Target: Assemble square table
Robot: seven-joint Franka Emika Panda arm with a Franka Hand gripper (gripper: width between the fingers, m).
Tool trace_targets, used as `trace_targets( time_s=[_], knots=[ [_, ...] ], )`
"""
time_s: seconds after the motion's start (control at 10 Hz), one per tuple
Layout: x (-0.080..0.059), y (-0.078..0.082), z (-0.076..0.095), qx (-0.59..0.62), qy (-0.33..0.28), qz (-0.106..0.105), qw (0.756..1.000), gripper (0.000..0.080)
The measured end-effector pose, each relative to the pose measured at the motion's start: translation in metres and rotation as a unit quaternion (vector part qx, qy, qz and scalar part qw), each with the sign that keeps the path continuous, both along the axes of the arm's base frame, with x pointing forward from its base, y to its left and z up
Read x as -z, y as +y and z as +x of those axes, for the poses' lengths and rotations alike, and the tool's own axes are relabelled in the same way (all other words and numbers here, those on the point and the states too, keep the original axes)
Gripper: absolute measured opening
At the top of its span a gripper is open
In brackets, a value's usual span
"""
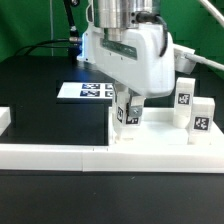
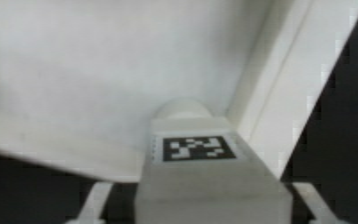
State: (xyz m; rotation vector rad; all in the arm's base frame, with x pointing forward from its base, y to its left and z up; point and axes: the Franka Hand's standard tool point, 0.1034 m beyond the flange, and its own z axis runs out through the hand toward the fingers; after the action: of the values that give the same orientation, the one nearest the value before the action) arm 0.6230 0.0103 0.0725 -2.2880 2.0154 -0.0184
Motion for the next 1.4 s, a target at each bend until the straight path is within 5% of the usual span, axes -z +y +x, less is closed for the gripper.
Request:
trace_targets(
  time_s=[0.3,0.4,0.6,0.7,0.8,0.9,1.4],
  knots=[
    [0.0015,-0.0038,0.0005,0.216,-0.015,0.057,0.975,0.0291],
    [0.0015,-0.0044,0.0004,0.223,-0.016,0.059,0.973,0.0291],
    [0.0027,-0.0039,-0.0001,0.200,-0.017,0.056,0.978,0.0321],
    [0.0021,-0.0046,0.0005,0.185,-0.021,0.054,0.981,0.0519],
    [-0.0003,-0.0076,0.0030,0.081,-0.040,0.040,0.995,0.0519],
    [0.0001,-0.0039,0.0025,0.007,-0.042,0.031,0.999,0.0622],
    [0.0013,-0.0054,0.0017,-0.137,-0.052,0.011,0.989,0.0649]
  ],
)
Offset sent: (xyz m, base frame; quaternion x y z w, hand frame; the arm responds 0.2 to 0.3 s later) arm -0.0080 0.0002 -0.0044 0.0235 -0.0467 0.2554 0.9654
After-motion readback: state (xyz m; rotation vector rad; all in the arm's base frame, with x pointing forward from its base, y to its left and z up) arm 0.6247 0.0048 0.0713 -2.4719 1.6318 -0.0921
